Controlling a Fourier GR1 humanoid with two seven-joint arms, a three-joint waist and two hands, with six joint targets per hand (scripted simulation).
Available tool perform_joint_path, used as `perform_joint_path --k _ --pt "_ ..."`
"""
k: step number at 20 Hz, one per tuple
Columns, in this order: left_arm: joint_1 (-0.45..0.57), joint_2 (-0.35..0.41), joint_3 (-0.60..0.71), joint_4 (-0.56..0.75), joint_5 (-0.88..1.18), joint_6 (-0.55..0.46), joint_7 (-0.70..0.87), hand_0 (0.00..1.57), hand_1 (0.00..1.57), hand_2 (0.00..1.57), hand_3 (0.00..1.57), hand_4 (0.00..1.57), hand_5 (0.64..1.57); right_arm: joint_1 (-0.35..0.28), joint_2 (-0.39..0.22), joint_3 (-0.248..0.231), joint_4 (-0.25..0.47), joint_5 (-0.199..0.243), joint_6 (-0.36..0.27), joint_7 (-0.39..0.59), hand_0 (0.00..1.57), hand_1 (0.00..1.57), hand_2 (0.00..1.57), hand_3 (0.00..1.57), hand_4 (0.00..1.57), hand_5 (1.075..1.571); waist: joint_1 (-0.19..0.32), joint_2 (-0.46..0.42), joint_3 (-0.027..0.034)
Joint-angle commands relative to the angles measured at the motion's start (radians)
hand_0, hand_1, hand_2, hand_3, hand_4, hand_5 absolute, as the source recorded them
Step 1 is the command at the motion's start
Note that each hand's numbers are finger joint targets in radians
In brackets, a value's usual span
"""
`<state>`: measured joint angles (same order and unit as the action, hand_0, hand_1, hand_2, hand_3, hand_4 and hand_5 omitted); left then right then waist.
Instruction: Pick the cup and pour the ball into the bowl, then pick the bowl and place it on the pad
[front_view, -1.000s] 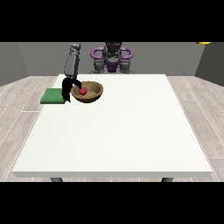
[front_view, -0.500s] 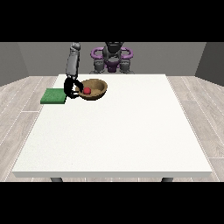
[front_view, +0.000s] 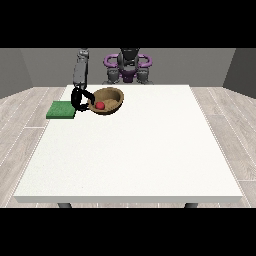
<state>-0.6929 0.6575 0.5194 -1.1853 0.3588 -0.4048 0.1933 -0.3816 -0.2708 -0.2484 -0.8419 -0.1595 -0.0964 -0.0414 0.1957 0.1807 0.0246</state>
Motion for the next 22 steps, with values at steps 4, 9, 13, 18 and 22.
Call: perform_joint_path --k 4,9,13,18,22 --pt "0.053 0.032 0.02 0.033 -0.012 -0.018 -0.005 0.0 0.0 0.0 0.0 1.2 1.54 0.019 -0.262 -0.022 -0.021 0.06 -0.007 0.106 1.57 1.57 1.57 0.72 1.05 1.563 -0.091 -0.041 -0.0294" --pt "0.061 0.068 0.057 0.061 -0.018 -0.001 -0.042 0.0 0.0 0.0 0.0 1.21 1.543 -0.052 -0.436 -0.091 -0.009 0.003 0.127 0.178 1.57 1.57 1.57 0.67 1.07 1.566 -0.138 -0.02 -0.0248" --pt "0.142 0.036 0.056 0.047 0.012 -0.051 -0.104 0.0 0.0 0.0 0.0 1.21 1.548 -0.031 -0.434 -0.113 0.081 0.01 0.14 0.124 1.57 1.57 1.57 0.46 1.11 1.567 -0.108 -0.015 -0.0243" --pt "0.147 0.124 0.098 0.158 -0.014 -0.077 -0.211 0.0 0.0 0.0 0.0 1.21 1.555 -0.056 -0.379 -0.084 0.045 0.031 0.112 0.094 1.57 1.57 1.57 0.46 1.11 1.567 -0.151 0.027 -0.0249" --pt "0.15 0.091 0.067 0.18 -0.03 -0.063 -0.246 0.0 0.0 0.0 0.0 1.21 1.553 -0.129 -0.349 -0.089 0.059 0.016 0.075 0.158 1.57 1.57 1.57 0.45 1.07 1.566 -0.148 0.035 -0.0251"
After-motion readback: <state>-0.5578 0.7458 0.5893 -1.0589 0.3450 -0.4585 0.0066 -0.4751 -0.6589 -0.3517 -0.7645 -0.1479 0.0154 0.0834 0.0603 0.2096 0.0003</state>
